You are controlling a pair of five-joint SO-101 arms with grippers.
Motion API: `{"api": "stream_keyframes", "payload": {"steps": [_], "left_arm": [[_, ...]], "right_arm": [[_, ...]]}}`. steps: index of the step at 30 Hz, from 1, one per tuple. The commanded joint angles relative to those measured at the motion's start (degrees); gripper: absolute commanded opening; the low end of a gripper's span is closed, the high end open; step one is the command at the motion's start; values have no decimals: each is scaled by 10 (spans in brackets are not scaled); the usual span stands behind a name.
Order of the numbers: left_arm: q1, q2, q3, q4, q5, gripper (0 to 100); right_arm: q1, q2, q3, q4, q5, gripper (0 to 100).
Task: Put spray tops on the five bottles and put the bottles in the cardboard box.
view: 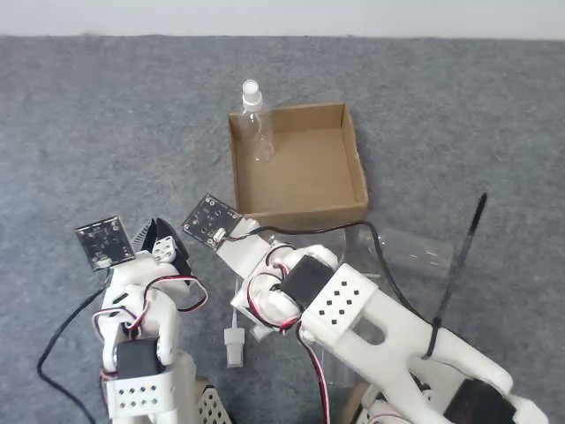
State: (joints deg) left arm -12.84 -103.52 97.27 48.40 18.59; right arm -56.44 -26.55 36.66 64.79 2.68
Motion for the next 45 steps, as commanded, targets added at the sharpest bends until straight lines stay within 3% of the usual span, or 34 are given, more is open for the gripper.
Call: {"api": "stream_keyframes", "payload": {"steps": [1,8,14,20,24,40,45], "left_arm": [[-4,-7,-7,0,0,12],[-4,-7,-7,0,0,12],[-4,-7,-7,0,0,12],[-4,-7,-7,0,0,12],[-4,-7,-7,0,0,12],[0,-8,-8,-1,-4,12],[-4,-8,-8,0,-106,12]], "right_arm": [[-4,-32,6,-35,7,266],[-4,-33,12,-45,10,187],[-2,-38,12,-41,10,177],[0,-115,21,-40,11,66],[3,-178,44,-41,11,53],[175,-326,53,33,76,8],[228,-328,55,33,101,8]]}}
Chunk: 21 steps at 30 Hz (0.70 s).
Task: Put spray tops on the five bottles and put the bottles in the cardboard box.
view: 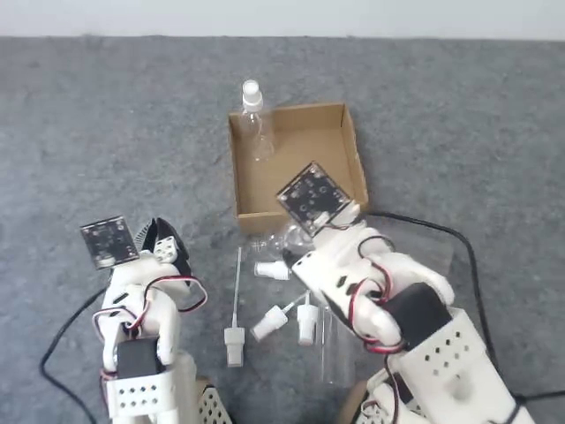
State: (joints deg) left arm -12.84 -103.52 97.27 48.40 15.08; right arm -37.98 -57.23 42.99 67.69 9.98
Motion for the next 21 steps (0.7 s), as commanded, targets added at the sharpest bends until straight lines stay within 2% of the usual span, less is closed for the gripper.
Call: {"api": "stream_keyframes", "payload": {"steps": [1,6,14,17,21], "left_arm": [[-4,-8,-7,1,-97,12],[1,-8,-12,25,-210,12],[4,-4,-111,136,-270,13],[35,-4,-142,174,-323,36],[76,-3,-177,207,-333,42]], "right_arm": [[53,-22,-8,4,32,8],[97,-26,-8,4,34,7],[204,-26,-11,-20,19,6],[244,-26,-11,-35,-4,6],[281,-26,-9,-49,-9,6]]}}
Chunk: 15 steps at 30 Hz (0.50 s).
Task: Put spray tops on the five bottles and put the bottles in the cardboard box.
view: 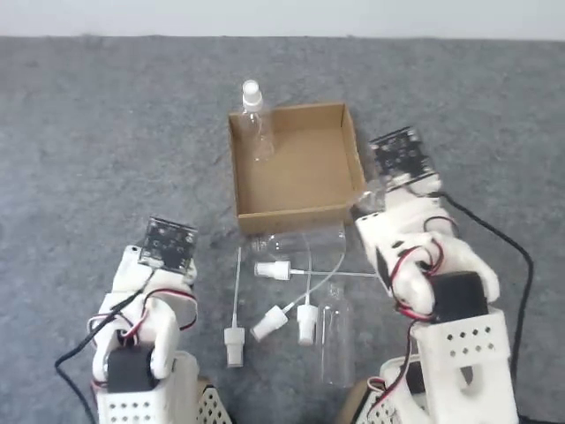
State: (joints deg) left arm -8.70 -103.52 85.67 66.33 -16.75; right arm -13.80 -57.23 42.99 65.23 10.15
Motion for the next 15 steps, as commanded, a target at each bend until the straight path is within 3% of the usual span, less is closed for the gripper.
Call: {"api": "stream_keyframes", "payload": {"steps": [1,15], "left_arm": [[44,2,-71,37,-16,42],[154,371,-237,63,-30,51]], "right_arm": [[47,-26,-8,-29,-18,6],[76,-20,-7,-43,-40,6]]}}
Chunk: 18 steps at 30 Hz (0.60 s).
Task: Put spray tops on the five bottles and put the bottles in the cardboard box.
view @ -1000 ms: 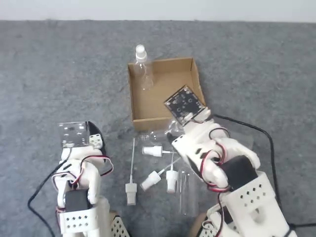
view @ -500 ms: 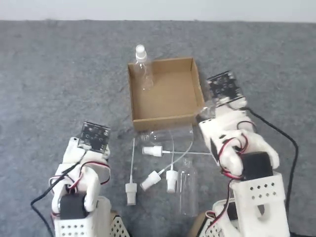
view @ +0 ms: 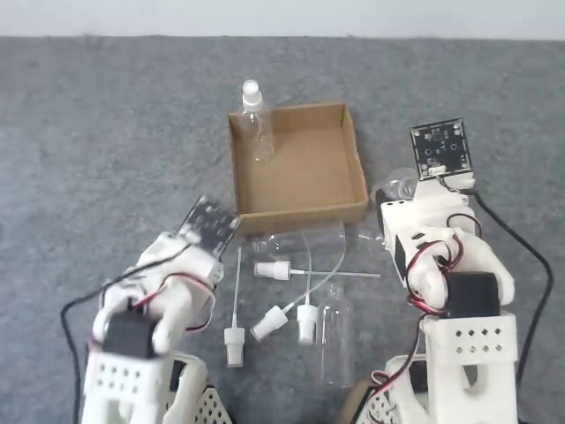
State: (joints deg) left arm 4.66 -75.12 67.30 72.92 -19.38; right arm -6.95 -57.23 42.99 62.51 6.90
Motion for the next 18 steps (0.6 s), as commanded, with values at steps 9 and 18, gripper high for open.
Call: {"api": "stream_keyframes", "payload": {"steps": [9,18], "left_arm": [[20,217,-58,-9,55,152],[20,397,-58,-117,116,152]], "right_arm": [[7,-20,-6,-15,-8,6],[6,-20,-1,-15,-7,6]]}}
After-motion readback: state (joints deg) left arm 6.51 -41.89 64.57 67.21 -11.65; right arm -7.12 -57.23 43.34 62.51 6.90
